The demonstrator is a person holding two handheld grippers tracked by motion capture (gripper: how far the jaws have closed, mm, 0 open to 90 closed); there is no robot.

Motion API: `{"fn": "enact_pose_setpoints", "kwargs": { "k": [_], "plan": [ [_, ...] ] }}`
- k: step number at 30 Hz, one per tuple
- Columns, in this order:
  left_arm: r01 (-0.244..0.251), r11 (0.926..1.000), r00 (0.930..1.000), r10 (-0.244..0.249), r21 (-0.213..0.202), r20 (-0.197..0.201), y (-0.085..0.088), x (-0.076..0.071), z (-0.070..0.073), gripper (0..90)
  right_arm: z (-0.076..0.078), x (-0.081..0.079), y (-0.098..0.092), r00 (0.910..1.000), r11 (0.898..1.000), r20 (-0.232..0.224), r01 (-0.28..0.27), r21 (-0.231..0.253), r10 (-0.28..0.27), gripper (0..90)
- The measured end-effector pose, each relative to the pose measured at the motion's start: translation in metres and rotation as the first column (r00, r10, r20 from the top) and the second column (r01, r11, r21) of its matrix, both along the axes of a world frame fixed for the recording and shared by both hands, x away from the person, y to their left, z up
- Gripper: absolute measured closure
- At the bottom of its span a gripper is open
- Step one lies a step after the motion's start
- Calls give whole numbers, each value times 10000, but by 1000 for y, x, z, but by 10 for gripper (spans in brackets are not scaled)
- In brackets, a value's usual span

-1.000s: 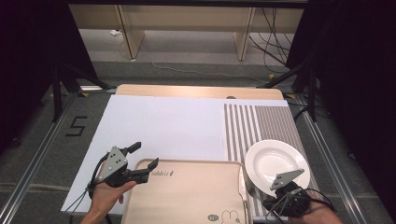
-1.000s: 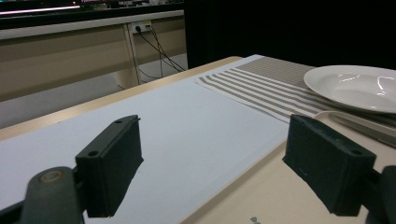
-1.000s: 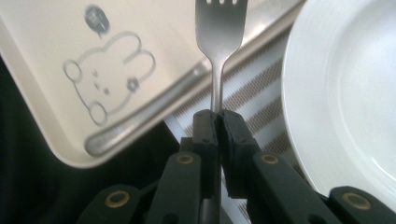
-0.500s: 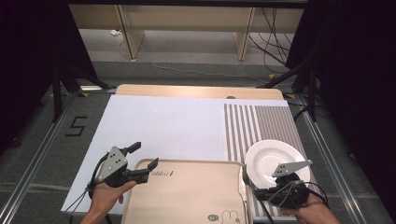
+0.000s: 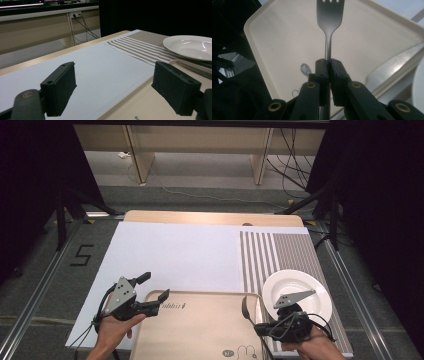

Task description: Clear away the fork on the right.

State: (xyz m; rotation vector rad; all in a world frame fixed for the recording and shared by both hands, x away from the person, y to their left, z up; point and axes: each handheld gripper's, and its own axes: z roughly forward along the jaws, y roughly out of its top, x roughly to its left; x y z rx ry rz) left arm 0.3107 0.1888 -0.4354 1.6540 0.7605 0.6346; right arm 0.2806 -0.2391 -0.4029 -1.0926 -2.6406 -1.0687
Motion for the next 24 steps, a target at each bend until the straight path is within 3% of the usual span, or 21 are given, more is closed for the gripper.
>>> {"fn": "enact_pose_setpoints", "kwargs": {
  "k": [12,24],
  "plan": [
    [1,10000,10000,-1,-9,0,0,0,0,181,-9,-2,34,9977,9961,135,-649,-605,658,857],
    [51,10000,10000,-50,-62,46,0,0,0,181,-19,-6,54,9946,9909,-256,-1021,-882,1002,857]
  ]
}}
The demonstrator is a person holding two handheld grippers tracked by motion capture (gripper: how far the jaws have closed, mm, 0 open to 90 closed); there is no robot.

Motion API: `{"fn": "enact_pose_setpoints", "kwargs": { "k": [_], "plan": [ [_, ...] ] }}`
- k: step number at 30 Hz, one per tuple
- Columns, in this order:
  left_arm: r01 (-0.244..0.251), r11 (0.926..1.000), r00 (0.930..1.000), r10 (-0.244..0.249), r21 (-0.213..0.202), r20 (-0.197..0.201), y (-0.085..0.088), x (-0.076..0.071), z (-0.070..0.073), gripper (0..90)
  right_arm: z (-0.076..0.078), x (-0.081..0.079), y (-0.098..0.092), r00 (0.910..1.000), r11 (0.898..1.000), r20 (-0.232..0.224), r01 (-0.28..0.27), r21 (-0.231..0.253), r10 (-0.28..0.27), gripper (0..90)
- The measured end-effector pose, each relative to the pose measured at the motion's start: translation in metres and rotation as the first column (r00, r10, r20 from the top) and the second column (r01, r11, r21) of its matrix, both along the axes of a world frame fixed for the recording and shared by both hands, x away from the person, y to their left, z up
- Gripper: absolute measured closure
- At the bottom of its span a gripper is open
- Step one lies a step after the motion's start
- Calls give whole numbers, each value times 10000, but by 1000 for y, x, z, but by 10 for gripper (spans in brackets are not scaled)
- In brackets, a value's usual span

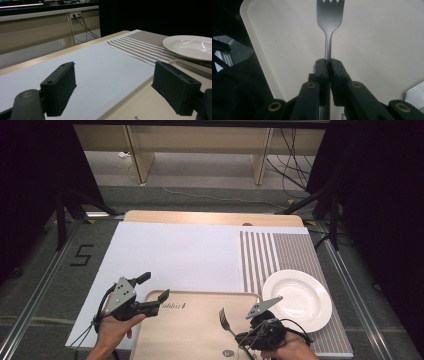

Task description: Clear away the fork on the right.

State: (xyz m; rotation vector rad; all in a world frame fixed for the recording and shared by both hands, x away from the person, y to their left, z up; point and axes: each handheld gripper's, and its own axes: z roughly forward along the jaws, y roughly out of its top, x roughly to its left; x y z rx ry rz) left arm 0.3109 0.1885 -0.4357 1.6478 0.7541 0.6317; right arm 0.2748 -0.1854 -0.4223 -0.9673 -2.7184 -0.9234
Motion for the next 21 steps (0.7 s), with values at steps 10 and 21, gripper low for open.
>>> {"fn": "enact_pose_setpoints", "kwargs": {
  "k": [10,21],
  "plan": [
    [-19,10000,10000,19,58,-2,0,0,0,181,-8,-2,9,9993,9993,-366,67,-375,-81,856],
    [-33,10000,10000,33,75,-49,0,-1,0,181,-25,4,15,9957,9968,-897,162,-783,-232,853]
  ]
}}
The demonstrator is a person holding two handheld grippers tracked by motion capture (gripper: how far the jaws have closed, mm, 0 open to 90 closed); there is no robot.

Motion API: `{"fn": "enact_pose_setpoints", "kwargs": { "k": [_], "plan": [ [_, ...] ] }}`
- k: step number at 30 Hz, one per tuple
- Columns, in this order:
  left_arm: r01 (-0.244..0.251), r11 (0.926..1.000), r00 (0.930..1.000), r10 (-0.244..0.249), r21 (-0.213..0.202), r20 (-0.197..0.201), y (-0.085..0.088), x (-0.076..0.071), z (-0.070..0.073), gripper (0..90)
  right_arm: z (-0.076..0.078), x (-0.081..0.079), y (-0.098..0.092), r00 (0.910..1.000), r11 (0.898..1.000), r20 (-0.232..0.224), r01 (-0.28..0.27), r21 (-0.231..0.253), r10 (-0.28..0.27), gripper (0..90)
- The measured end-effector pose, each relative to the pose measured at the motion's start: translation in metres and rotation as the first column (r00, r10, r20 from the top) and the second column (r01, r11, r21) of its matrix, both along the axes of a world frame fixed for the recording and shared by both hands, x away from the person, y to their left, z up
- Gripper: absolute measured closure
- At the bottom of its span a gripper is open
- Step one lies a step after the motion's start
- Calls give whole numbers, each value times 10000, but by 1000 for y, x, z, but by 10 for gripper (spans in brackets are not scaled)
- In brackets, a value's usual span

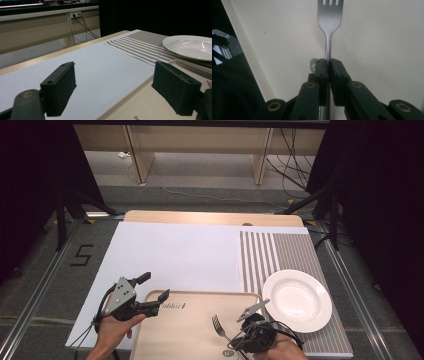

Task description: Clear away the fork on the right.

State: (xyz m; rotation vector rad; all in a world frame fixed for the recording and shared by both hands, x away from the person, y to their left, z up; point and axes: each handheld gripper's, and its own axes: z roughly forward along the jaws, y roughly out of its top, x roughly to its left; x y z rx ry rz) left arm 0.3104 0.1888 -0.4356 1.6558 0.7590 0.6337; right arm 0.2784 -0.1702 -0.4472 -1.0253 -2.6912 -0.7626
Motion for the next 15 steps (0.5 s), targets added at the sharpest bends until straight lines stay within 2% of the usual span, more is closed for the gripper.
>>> {"fn": "enact_pose_setpoints", "kwargs": {
  "k": [6,11,15],
  "plan": [
    [4,10000,10000,-4,-10,-15,0,0,0,181,-7,3,2,9996,9997,-235,140,-191,-145,852],
    [55,9999,10000,-54,-95,46,0,0,0,181,-12,3,4,9998,9994,-212,57,-349,-64,850],
    [39,10000,10000,-39,-4,7,-1,0,0,181,-13,3,4,9997,9990,-199,95,-434,-104,847]
  ]
}}
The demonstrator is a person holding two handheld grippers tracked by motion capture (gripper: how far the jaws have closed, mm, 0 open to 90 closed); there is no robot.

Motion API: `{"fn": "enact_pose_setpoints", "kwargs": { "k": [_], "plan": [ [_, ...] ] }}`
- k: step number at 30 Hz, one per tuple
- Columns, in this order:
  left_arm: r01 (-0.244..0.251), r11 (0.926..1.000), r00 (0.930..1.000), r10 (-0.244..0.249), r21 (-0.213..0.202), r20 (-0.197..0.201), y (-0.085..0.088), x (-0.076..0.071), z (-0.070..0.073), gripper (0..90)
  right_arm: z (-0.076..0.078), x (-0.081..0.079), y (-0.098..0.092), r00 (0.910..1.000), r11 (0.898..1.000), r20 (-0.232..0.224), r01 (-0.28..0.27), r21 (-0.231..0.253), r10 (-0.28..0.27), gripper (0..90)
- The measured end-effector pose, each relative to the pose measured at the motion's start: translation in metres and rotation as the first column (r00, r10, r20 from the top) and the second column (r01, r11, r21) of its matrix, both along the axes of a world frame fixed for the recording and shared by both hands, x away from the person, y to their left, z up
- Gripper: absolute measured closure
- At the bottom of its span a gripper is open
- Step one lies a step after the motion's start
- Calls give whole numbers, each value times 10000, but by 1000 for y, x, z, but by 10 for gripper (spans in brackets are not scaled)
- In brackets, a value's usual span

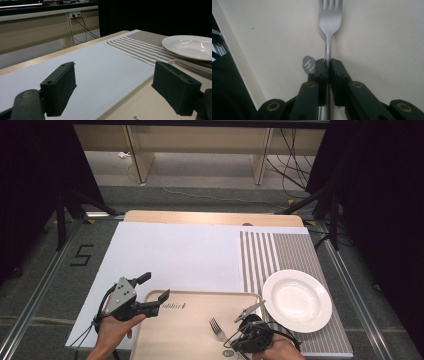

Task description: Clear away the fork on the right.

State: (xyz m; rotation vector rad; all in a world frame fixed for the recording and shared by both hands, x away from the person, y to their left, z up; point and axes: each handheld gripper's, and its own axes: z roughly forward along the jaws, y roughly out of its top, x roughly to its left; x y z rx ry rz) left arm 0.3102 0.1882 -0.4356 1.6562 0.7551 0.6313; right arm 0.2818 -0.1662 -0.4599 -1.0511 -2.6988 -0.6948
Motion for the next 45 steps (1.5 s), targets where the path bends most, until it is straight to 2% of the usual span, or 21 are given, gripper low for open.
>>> {"fn": "enact_pose_setpoints", "kwargs": {
  "k": [3,8,13,16,18,21,24,32,36,45],
  "plan": [
    [36,9999,10000,-36,-102,75,0,0,0,180,-1,-1,1,10000,9999,1,0,-169,0,846],
    [27,10000,10000,-27,-18,62,0,-1,0,181,-1,-3,3,9999,9996,144,-80,-284,84,826],
    [20,10000,10000,-20,2,41,0,0,0,181,6,-4,4,9983,9991,510,-299,286,284,644],
    [14,10000,10000,-14,-1,39,0,0,0,180,8,-7,10,9952,9980,819,-552,301,526,567],
    [16,10000,10000,-16,-3,41,0,0,0,180,7,-10,14,9919,9971,1057,-725,218,698,561],
    [36,10000,10000,-36,-22,68,-1,0,0,181,7,-13,18,9864,9951,1342,-976,159,946,611],
    [17,10000,10000,-17,6,45,0,0,0,181,7,-14,20,9833,9958,1582,-920,29,904,716],
    [55,10000,10000,-56,23,19,-1,0,0,181,2,-19,29,9706,9881,1932,-1298,-820,1435,864],
    [43,10000,10000,-43,16,22,-1,0,0,180,0,-19,30,9691,9840,1929,-1324,-1190,1537,900],
    [27,10000,10000,-27,18,29,-1,0,0,181,-2,-17,27,9628,9779,2151,-1294,-1644,1636,900]
  ]
}}
